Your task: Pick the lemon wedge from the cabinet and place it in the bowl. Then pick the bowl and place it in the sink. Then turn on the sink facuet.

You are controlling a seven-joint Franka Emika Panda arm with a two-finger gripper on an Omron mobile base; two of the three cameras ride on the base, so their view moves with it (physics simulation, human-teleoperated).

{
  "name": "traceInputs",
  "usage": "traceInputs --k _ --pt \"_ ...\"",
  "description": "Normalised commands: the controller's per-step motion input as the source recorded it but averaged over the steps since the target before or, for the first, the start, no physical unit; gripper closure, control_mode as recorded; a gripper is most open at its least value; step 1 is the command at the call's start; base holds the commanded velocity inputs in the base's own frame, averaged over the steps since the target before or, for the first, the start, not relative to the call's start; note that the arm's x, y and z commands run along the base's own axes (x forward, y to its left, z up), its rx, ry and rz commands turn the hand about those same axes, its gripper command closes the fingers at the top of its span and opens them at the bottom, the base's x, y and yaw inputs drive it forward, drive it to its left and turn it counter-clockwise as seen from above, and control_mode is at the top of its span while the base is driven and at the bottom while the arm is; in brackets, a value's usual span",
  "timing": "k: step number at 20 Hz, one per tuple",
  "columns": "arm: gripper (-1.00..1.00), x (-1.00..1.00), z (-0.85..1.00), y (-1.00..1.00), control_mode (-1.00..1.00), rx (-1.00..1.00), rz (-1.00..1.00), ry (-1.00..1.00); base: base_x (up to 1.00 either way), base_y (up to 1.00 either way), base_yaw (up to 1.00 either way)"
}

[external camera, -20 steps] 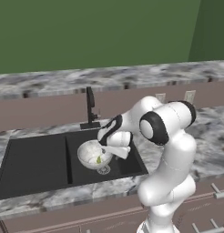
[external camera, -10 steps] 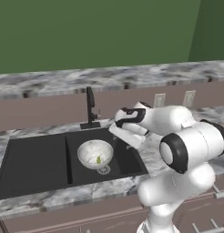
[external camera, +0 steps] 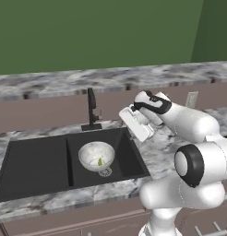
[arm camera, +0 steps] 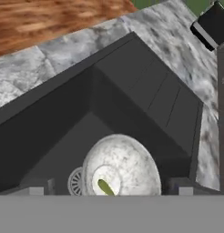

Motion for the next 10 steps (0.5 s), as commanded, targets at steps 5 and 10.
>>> traceInputs --k 5,10 --pt "-1.0 0.0 0.16 0.01 -1.0 0.32 -0.45 0.19 0.0 0.0 0.0" --pt "-1.0 0.0 -0.02 0.0 -1.0 0.36 -0.44 0.22 0.0 0.0 0.0"
